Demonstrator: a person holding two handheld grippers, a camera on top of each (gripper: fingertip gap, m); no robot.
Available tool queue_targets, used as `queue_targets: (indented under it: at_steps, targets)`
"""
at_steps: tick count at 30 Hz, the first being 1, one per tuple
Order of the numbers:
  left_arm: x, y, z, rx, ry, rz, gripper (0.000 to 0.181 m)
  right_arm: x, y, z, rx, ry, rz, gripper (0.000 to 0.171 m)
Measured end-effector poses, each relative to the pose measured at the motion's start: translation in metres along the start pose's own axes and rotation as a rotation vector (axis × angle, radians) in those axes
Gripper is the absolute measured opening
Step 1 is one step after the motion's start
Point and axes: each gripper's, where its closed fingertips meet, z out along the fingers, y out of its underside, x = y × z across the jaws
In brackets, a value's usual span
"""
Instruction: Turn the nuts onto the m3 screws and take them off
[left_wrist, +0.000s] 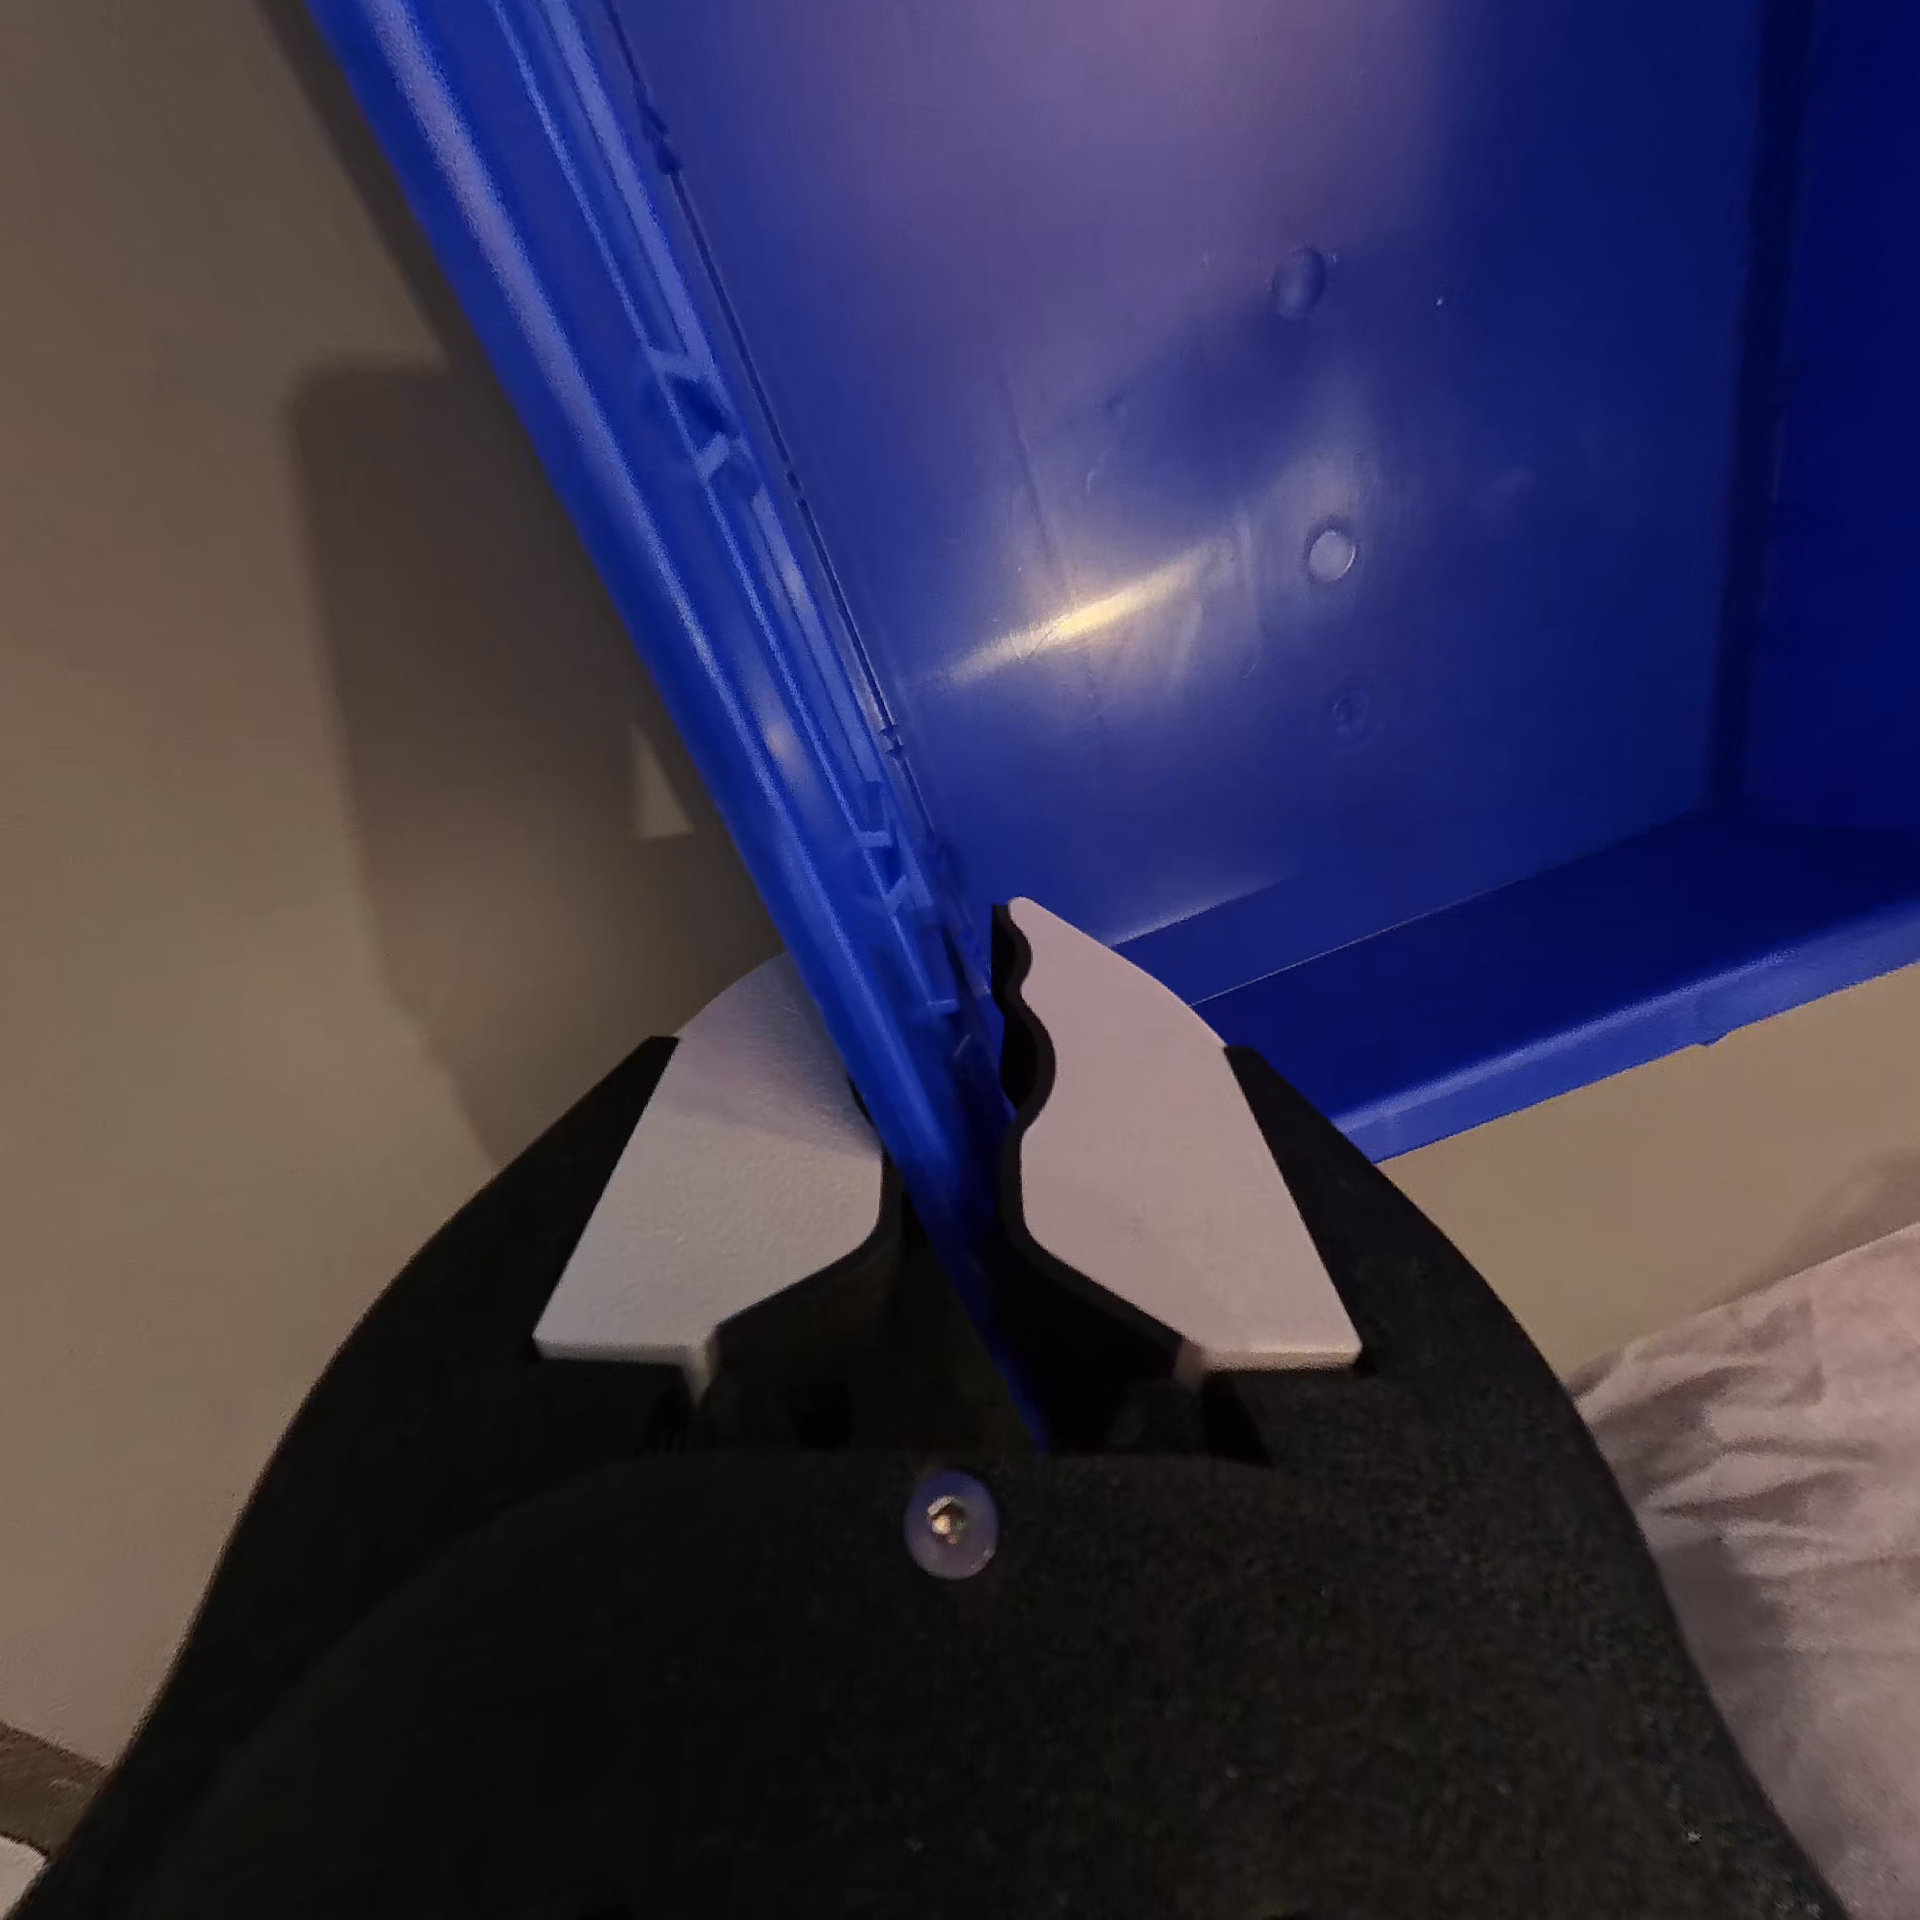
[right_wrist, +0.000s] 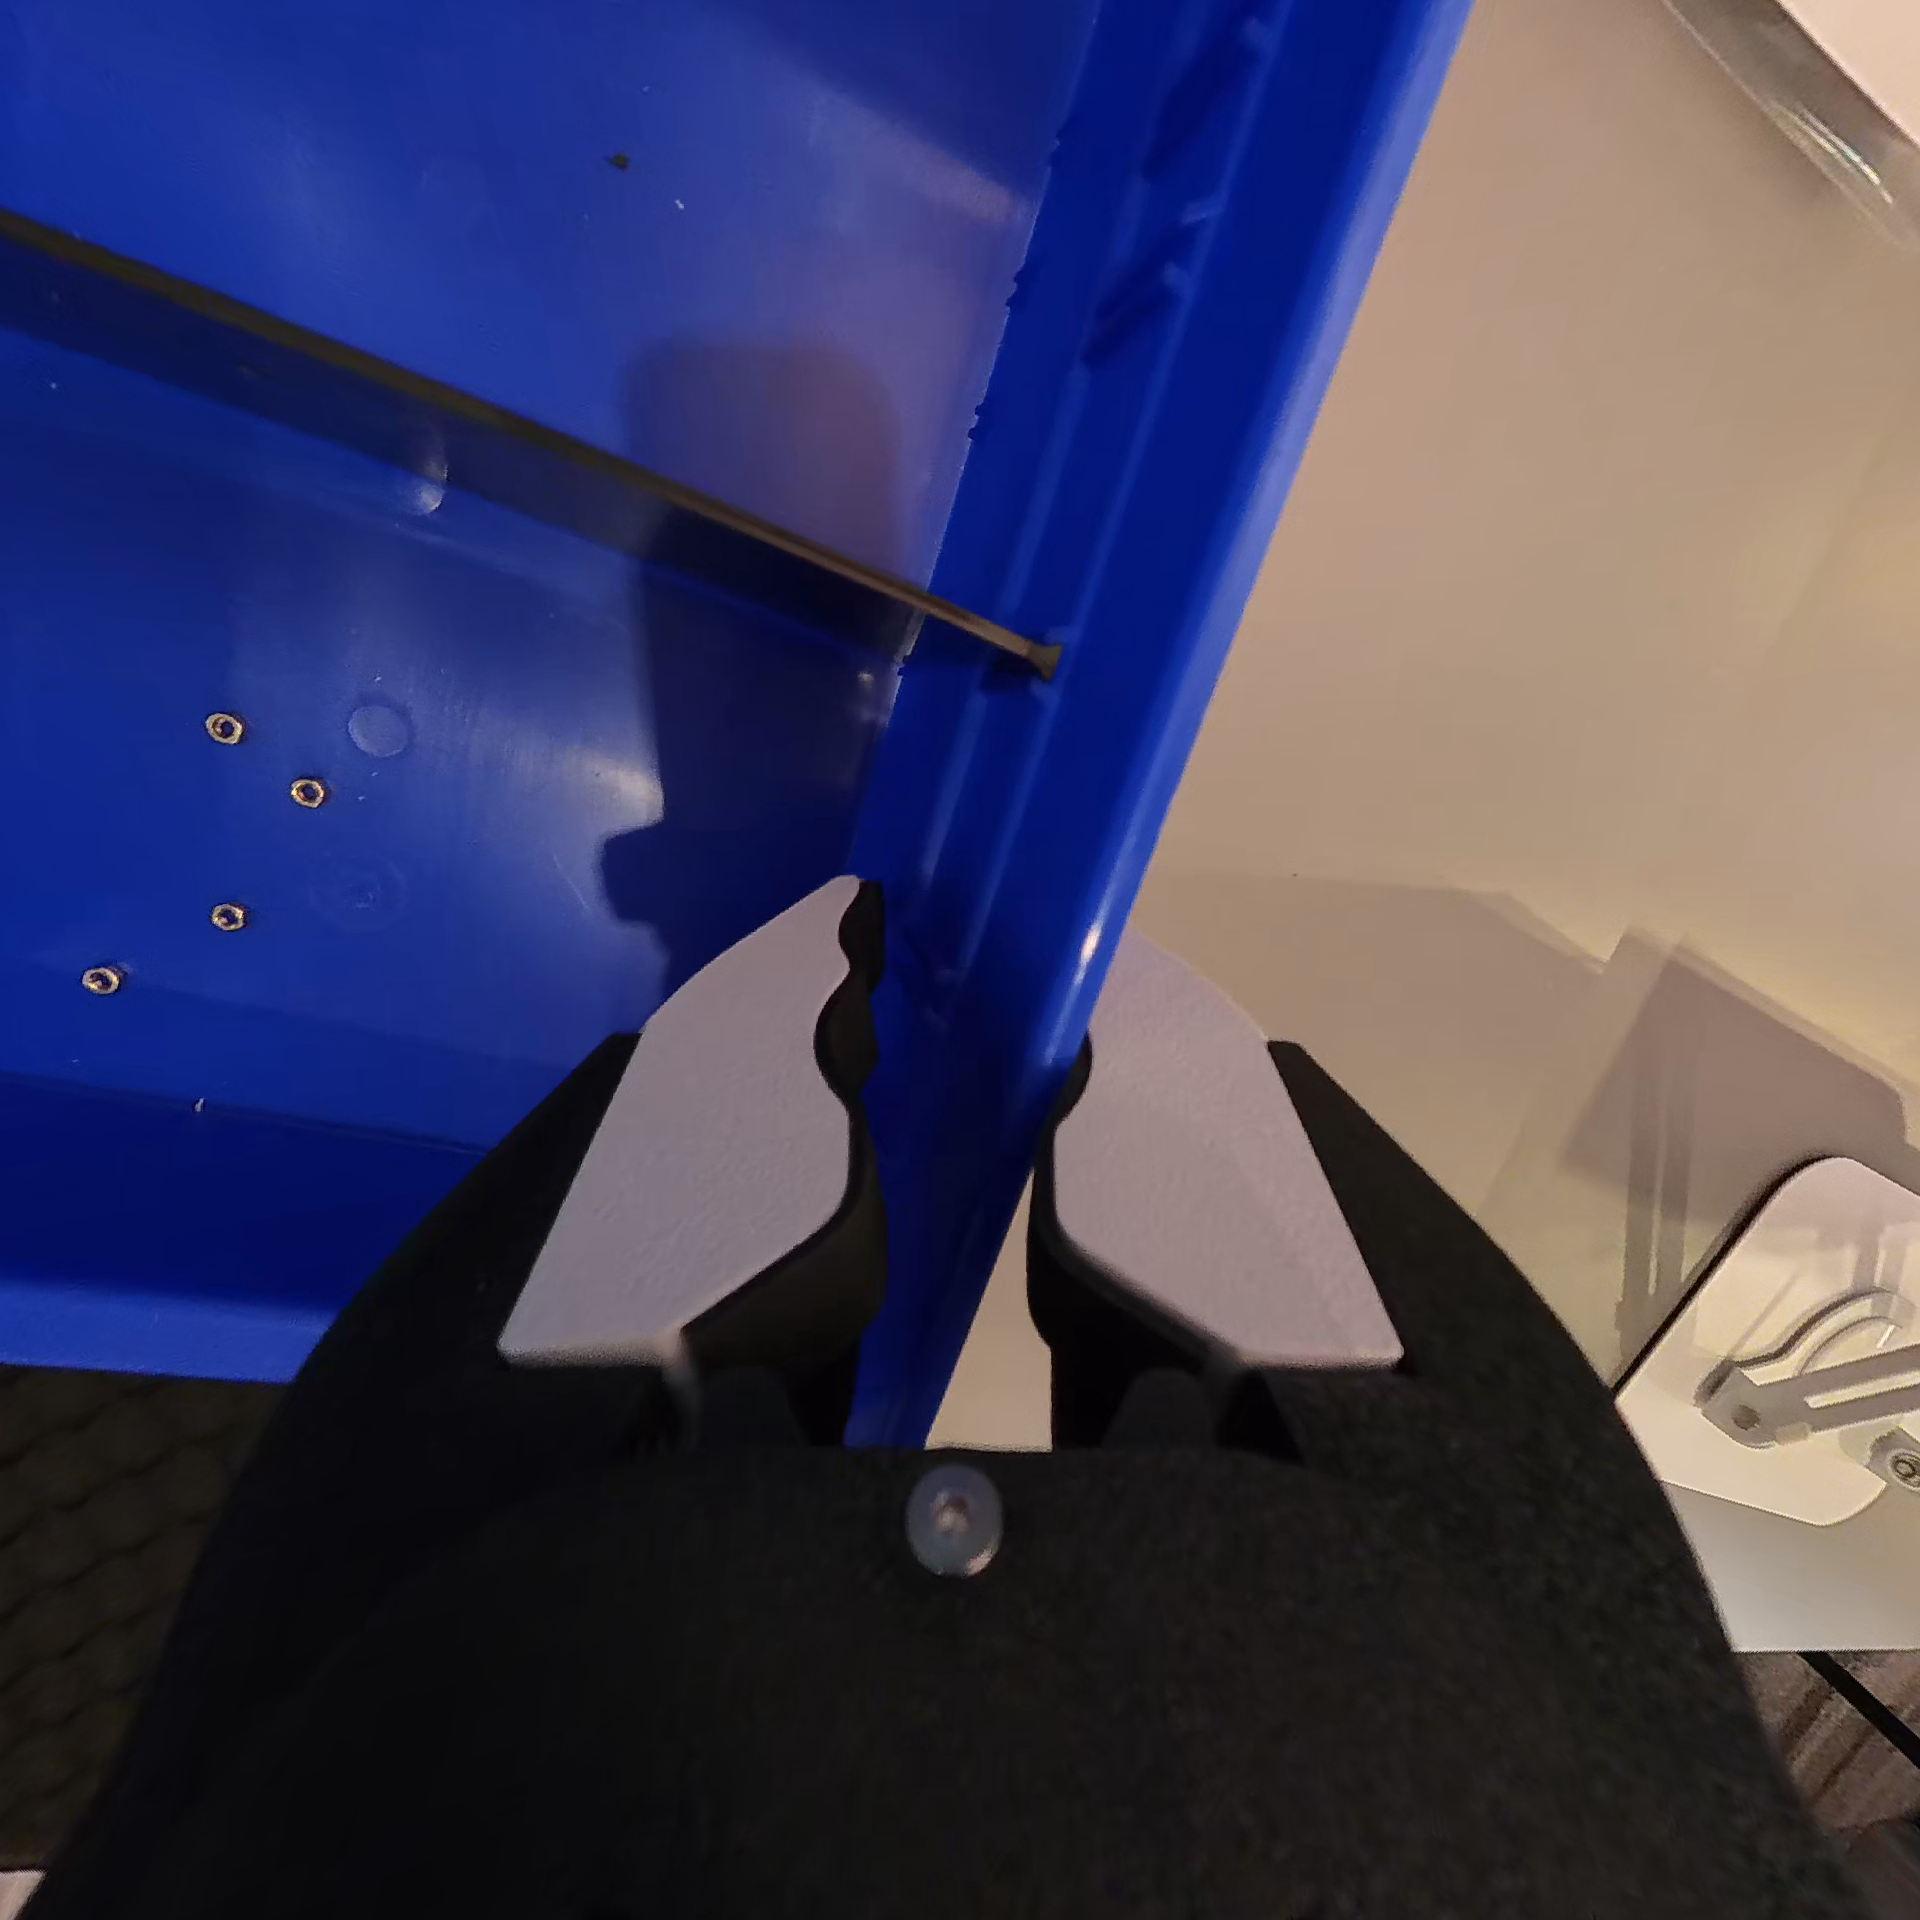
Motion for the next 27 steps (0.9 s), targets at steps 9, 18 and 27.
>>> queue_targets:
  at_steps: [9,18,27]
  targets:
    - [0.023,-0.003,0.003,0.01,0.005,-0.015,0.016,0.0,0.004,0.0,-0.054,-0.043,0.014,0.029]
    - [0.069,-0.017,0.012,0.108,0.007,-0.068,0.022,-0.017,0.012,0.006,-0.157,-0.359,0.16,0.008]
    - [0.107,-0.043,0.022,0.121,0.021,-0.027,0.022,-0.014,0.014,0.015,-0.278,-0.291,0.166,0.015]
